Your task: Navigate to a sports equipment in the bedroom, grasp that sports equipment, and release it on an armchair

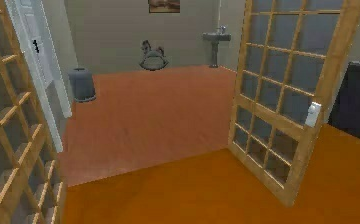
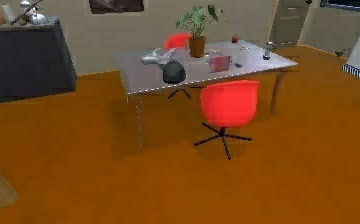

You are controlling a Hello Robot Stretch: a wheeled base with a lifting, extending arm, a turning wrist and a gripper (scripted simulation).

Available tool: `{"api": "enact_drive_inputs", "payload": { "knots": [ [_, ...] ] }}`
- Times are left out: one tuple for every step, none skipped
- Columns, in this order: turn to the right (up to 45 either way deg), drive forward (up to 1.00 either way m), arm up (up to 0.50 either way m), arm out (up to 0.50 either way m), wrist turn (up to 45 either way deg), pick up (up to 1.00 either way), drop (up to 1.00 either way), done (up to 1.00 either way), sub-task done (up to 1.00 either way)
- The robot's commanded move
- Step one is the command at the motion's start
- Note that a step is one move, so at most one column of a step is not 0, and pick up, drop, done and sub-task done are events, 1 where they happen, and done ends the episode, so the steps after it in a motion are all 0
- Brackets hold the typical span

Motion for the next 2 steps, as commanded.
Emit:
{"api": "enact_drive_inputs", "payload": {
  "knots": [
    [-6.0,0.00,0.00,0.00,0.0,0.00,0.00,0.00,0.00],
    [0.0,0.55,0.00,0.00,0.0,0.00,0.00,0.00,0.00]
  ]
}}
